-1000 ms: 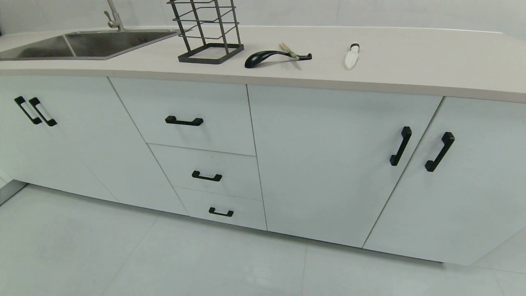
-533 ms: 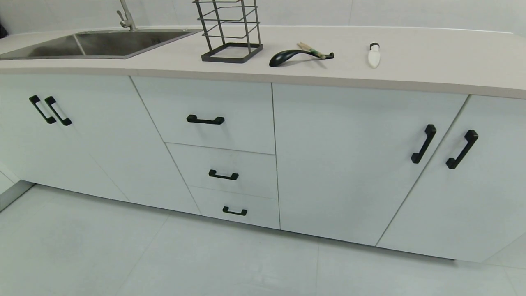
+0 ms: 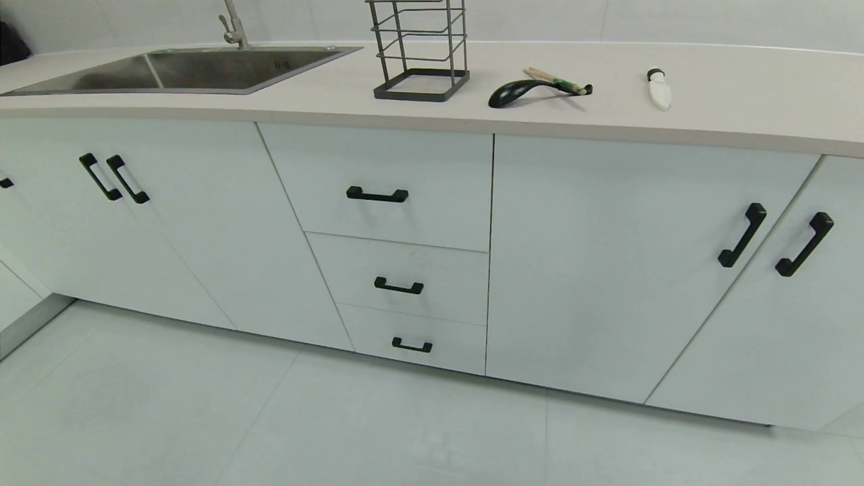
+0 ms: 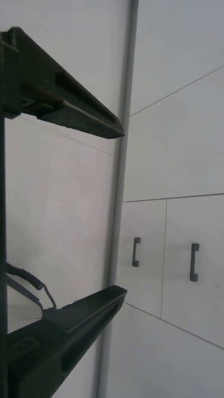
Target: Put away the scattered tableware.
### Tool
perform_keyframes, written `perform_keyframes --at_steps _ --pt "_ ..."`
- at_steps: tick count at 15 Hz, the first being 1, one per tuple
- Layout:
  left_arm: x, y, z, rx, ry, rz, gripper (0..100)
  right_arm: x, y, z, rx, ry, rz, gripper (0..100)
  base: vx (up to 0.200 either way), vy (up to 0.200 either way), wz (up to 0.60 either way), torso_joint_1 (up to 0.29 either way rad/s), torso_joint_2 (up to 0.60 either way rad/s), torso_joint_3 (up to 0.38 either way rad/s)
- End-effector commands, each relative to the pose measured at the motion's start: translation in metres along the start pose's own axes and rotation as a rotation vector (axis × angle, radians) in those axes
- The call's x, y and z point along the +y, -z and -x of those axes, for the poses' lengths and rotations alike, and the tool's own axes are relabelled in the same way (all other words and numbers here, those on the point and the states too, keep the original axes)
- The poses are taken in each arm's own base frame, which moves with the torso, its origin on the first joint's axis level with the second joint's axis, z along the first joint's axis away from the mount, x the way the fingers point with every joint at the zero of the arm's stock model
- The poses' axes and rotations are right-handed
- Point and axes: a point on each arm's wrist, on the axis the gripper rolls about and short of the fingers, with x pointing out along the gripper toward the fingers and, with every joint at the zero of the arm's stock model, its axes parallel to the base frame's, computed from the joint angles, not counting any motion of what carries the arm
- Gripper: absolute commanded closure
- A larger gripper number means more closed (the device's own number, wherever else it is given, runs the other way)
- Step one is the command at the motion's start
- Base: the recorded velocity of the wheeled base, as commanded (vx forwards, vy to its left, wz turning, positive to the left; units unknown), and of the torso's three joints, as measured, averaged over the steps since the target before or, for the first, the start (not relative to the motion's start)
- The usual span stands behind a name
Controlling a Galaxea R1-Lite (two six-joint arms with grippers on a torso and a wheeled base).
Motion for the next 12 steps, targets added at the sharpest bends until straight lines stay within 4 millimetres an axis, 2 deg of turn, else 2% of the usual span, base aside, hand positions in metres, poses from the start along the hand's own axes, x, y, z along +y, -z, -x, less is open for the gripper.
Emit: perform_keyframes --at_steps 1,2,5,12 --pt "0.0 -0.0001 0.0 -0.001 0.0 0.0 0 0.0 0.0 -0.0001 0.001 0.001 0.001 100 0.0 0.0 0.0 0.0 0.0 0.0" --pt "0.0 -0.0001 0.0 -0.001 0.0 0.003 0 0.0 0.0 -0.0001 0.001 0.001 -0.001 100 0.0 0.0 0.0 0.0 0.0 0.0" --pt "0.0 0.0001 0.0 0.001 0.0 0.003 0 0.0 0.0 -0.0001 0.001 0.001 -0.001 100 0.0 0.2 0.0 -0.001 0.0 0.002" --pt "0.0 0.0001 0.0 0.001 0.0 -0.001 0 0.0 0.0 -0.0001 0.001 0.001 -0.001 100 0.0 0.0 0.0 0.0 0.0 0.0"
